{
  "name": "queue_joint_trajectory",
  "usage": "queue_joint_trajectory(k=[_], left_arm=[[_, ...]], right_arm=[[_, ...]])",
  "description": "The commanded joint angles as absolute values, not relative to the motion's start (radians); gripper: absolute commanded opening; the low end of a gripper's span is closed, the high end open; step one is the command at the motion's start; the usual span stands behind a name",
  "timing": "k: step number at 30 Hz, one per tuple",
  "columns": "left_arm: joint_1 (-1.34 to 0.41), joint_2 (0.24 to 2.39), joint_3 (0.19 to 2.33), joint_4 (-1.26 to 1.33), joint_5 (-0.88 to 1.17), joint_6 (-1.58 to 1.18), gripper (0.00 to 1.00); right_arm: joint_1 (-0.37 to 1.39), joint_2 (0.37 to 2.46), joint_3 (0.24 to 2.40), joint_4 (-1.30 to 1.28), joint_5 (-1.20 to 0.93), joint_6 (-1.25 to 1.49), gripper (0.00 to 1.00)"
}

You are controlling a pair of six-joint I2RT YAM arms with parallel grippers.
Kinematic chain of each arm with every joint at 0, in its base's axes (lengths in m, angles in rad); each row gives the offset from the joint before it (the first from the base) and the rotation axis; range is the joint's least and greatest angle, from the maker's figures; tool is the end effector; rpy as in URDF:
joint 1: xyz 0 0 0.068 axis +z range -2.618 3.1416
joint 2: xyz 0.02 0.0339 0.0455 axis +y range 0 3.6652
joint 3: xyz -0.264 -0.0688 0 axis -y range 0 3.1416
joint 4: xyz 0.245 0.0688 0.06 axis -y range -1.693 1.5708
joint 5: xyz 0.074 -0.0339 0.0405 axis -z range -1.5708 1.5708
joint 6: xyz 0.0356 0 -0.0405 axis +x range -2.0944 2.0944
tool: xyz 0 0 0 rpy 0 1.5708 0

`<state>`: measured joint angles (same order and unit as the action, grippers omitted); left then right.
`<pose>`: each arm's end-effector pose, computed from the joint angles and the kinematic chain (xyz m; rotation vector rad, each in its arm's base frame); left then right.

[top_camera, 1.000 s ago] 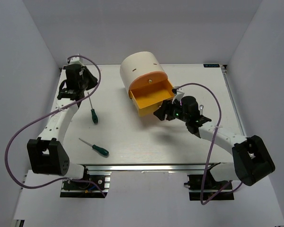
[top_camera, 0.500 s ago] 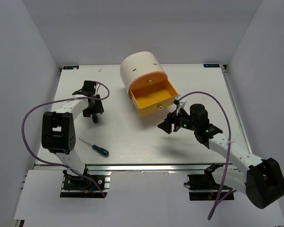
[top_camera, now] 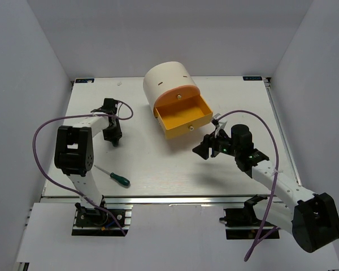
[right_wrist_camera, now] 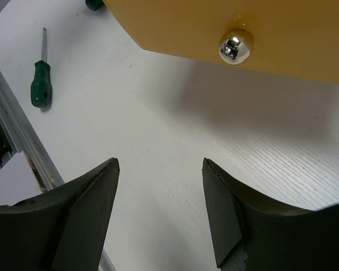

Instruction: Sort the tools into containers

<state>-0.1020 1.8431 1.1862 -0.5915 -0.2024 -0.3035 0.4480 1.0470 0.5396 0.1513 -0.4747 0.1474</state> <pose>0.3550 -0.0291 0.1624 -0.3253 2.7615 0.1855 0.2005 0.1144 0.2387 -0.6170 1.8815 0.8497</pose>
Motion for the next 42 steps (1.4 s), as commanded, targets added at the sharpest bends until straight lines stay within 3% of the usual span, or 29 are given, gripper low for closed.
queue_joint_trajectory(k=[1, 6, 13, 18, 28, 36, 42], left_arm=[[-0.109, 1.792, 1.180, -0.577, -0.187, -0.305, 0.20], [-0.110, 1.630, 1.181, -0.575, 0.087, -0.354, 0.01], [-0.112, 1.329, 1.051, -0.499, 0.464, -0.576, 0.00], [-0.110, 1.192, 0.997, -0.503, 0.552, -0.696, 0.00], [-0.112, 1.092, 1.184, -0.692, 0.638, -0.695, 0.00], [-0.117, 0.989, 1.132, -0.565, 0.758, -0.778, 0.00], [-0.233, 0.997, 1.103, -0.427, 0.790, -0.818, 0.00]], right_arm=[[0.437, 1.008, 0.535, 0.147, -0.485, 0.126, 0.66], [0.433, 0.973, 0.525, 0.140, -0.479, 0.104, 0.66], [0.416, 0.928, 0.509, 0.141, -0.465, 0.101, 0.66], [0.399, 0.914, 0.486, 0.160, -0.463, 0.117, 0.66], [0.391, 0.896, 0.468, 0.176, -0.459, 0.124, 0.66], [0.390, 0.890, 0.465, 0.163, -0.454, 0.114, 0.66], [0.388, 0.896, 0.468, 0.158, -0.451, 0.103, 0.66]])
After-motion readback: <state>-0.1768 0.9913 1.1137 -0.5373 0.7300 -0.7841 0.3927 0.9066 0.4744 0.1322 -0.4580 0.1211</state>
